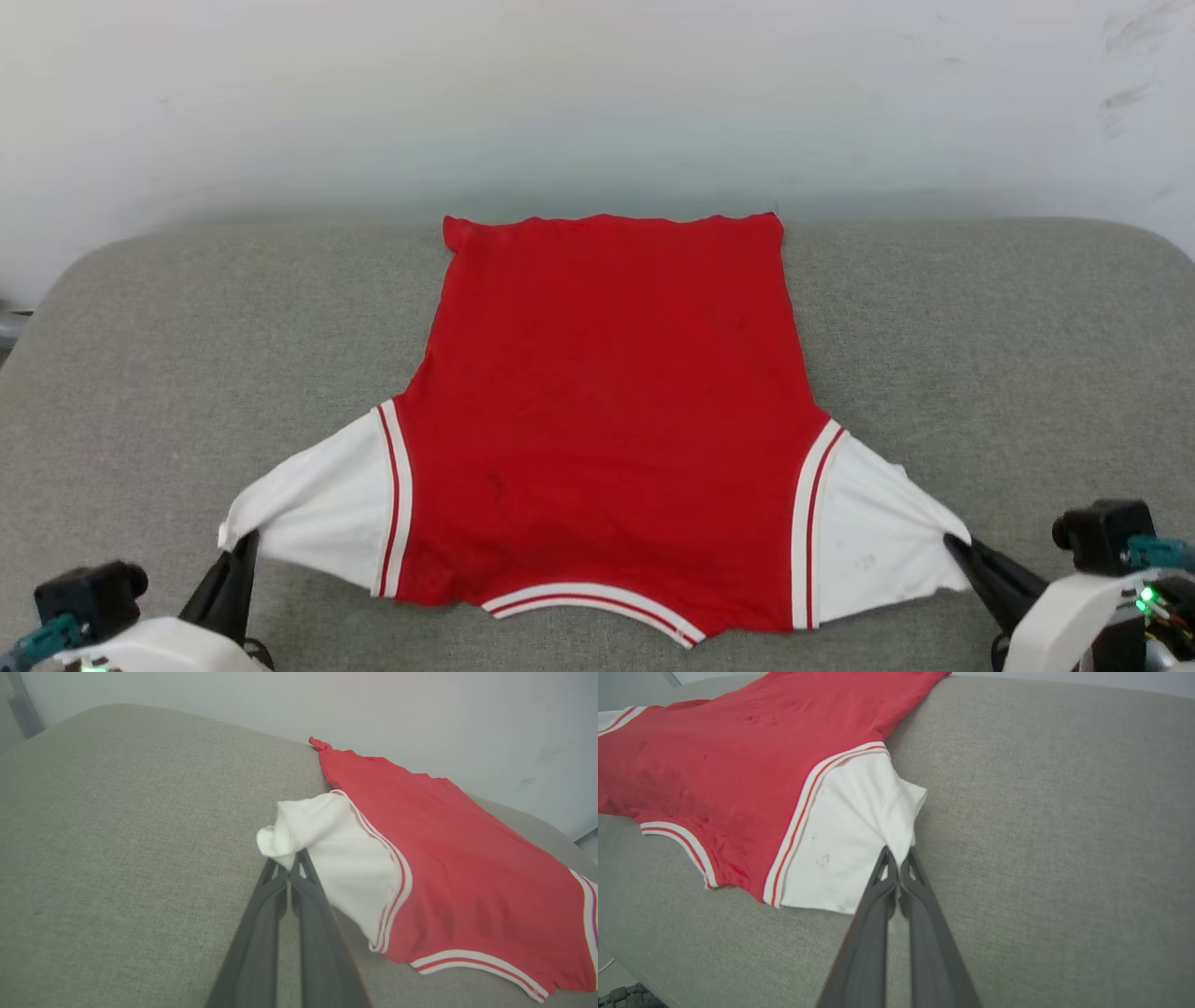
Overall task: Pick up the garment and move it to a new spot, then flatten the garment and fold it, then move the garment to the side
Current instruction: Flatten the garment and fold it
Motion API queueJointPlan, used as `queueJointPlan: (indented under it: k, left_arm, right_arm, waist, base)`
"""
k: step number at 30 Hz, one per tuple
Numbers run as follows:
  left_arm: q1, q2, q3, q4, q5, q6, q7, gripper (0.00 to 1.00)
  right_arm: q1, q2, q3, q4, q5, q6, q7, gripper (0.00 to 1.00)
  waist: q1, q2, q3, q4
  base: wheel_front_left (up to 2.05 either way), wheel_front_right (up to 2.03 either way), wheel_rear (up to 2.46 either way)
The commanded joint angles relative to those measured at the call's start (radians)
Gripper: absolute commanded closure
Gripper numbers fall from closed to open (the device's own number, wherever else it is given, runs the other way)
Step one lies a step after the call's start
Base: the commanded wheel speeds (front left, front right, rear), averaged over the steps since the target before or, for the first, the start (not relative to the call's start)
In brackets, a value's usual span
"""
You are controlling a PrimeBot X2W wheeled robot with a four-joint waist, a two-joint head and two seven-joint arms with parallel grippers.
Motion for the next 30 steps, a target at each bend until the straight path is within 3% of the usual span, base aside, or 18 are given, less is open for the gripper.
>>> queueJointPlan:
  k: [1, 12, 20, 21, 22, 23, 30]
  left_arm:
    - [0.035, 0.003, 0.009, -0.004, -0.007, 0.009, -0.007, 1.0]
    - [0.18, -0.019, 0.003, 0.029, -0.041, 0.016, -0.01, 1.0]
    - [0.157, -0.042, -0.007, 0.072, -0.019, 0.002, -0.011, 1.0]
    - [0.152, -0.044, -0.008, 0.072, -0.014, 0.0, -0.011, 1.0]
    - [0.146, -0.047, -0.007, 0.069, -0.007, -0.001, -0.012, 1.0]
    - [0.141, -0.05, -0.006, 0.066, -0.003, -0.002, -0.012, 1.0]
    - [0.091, -0.071, 0.009, 0.029, 0.036, 0.003, -0.014, 1.0]
  right_arm:
    - [0.039, -0.001, -0.01, -0.015, -0.014, -0.002, 0.014, 1.0]
    - [0.3, 0.018, -0.115, -0.054, -0.058, -0.002, 0.112, 1.0]
    - [0.307, 0.046, -0.138, -0.038, -0.077, -0.002, 0.108, 1.0]
    - [0.296, 0.053, -0.141, -0.046, -0.078, -0.002, 0.108, 0.89]
    - [0.286, 0.057, -0.147, -0.057, -0.08, -0.002, 0.107, 0.67]
    - [0.276, 0.06, -0.157, -0.068, -0.083, -0.002, 0.104, 0.0]
    - [0.177, 0.058, -0.24, -0.201, -0.12, -0.001, 0.105, 0.0]
  waist:
    - [0.0003, 0.0, -0.012, 0.001]
    - [0.0003, 0.0, -0.029, 0.018]
    - [0.0003, 0.0, -0.015, 0.026]
    - [0.0003, 0.0, -0.013, 0.027]
    - [0.0003, 0.0, -0.01, 0.028]
    - [0.0003, 0.0, -0.007, 0.029]
    - [0.0003, 0.0, 0.045, 0.051]
  base:
    - [0.0, 0.0, 0.0]
    - [0.0, 0.0, 0.0]
    - [0.0, 0.0, 0.0]
    - [0.0, 0.0, 0.0]
    - [0.0, 0.0, 0.0]
    - [0.0, 0.0, 0.0]
    - [0.0, 0.0, 0.0]
